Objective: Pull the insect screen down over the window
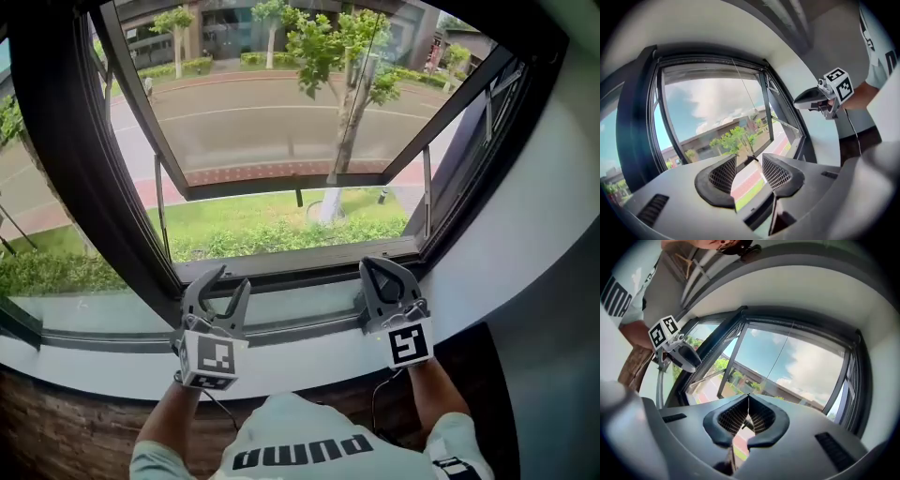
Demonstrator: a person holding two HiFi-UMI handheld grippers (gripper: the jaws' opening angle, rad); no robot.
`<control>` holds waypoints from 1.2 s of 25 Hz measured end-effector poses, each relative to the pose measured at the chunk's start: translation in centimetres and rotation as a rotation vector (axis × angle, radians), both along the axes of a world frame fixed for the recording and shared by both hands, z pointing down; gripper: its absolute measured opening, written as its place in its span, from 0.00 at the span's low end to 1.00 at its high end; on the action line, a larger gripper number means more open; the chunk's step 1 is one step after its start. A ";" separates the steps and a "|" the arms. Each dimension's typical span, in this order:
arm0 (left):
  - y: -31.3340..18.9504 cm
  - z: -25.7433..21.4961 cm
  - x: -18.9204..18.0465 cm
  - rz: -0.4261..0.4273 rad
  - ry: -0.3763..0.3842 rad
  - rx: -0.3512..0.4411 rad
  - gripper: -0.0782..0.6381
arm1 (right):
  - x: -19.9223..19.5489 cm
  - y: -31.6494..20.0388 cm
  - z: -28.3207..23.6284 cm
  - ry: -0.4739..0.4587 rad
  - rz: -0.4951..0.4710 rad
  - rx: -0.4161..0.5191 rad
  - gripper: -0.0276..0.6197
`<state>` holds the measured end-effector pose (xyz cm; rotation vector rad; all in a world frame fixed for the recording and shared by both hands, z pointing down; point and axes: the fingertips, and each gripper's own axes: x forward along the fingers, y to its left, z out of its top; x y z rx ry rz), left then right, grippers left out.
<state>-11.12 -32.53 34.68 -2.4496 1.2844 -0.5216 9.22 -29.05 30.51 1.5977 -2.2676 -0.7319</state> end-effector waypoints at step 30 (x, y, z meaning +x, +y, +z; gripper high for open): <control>-10.8 -34.7 -0.5 -0.267 -0.568 0.591 0.65 | 11.1 -8.5 -36.1 0.634 0.419 0.545 0.28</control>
